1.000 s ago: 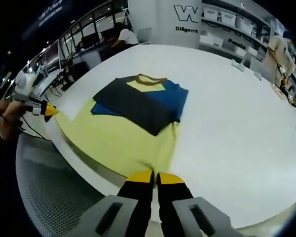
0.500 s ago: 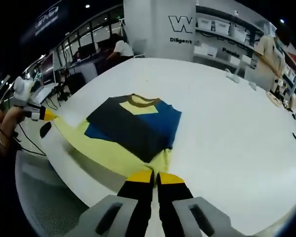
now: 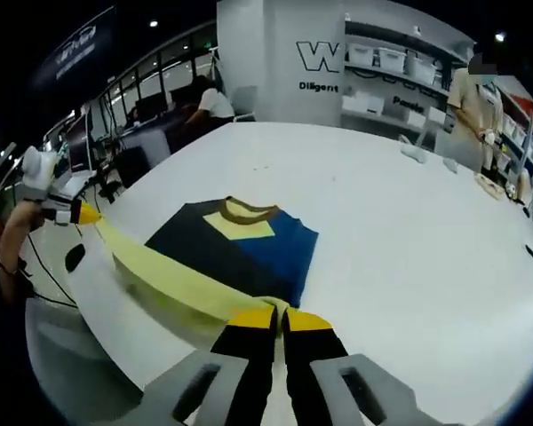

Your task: Fold the garment on the visible template until the final outline fits inside the template.

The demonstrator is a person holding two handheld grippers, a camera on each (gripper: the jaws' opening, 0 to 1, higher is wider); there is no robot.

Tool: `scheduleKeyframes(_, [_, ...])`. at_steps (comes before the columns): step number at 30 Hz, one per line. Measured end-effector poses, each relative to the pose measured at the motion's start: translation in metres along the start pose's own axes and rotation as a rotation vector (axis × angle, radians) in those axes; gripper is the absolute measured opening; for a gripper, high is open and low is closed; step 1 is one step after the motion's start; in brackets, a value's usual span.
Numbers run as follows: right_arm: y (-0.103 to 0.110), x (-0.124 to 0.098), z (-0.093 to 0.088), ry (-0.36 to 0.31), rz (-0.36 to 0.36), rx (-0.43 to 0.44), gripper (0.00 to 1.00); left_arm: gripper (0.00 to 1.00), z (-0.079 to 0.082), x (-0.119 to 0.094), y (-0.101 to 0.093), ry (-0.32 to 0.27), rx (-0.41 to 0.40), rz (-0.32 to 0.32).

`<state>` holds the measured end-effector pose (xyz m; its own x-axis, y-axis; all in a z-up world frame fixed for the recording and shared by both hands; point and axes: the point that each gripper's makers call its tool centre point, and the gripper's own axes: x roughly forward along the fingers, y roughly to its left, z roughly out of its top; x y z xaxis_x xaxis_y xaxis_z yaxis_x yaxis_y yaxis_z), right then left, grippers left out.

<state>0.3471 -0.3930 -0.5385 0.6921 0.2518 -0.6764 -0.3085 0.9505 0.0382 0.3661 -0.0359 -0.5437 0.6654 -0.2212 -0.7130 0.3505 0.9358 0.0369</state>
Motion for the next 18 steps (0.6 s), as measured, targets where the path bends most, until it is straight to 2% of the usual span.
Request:
scheduleKeyframes(3, [-0.001, 0.003, 0.016, -0.043, 0.001, 0.041, 0.00, 0.03, 0.010, 0.002, 0.004, -0.019, -0.011, 0.010])
scheduleKeyframes(7, [-0.005, 0.010, 0.032, -0.074, 0.000, 0.047, 0.00, 0.03, 0.023, 0.011, 0.012, -0.039, -0.021, 0.023])
scheduleKeyframes(9, [-0.006, 0.013, 0.038, -0.084, 0.008, 0.062, 0.00, 0.03, 0.031, 0.016, 0.013, -0.057, -0.021, 0.018])
scheduleKeyframes(11, [-0.010, 0.018, 0.042, -0.090, 0.002, 0.089, 0.00, 0.03, 0.038, 0.022, 0.014, -0.065, -0.074, -0.010])
scheduleKeyframes(18, [-0.019, 0.032, 0.059, -0.103, -0.010, 0.108, 0.00, 0.03, 0.060, 0.036, 0.029, -0.091, -0.087, 0.007])
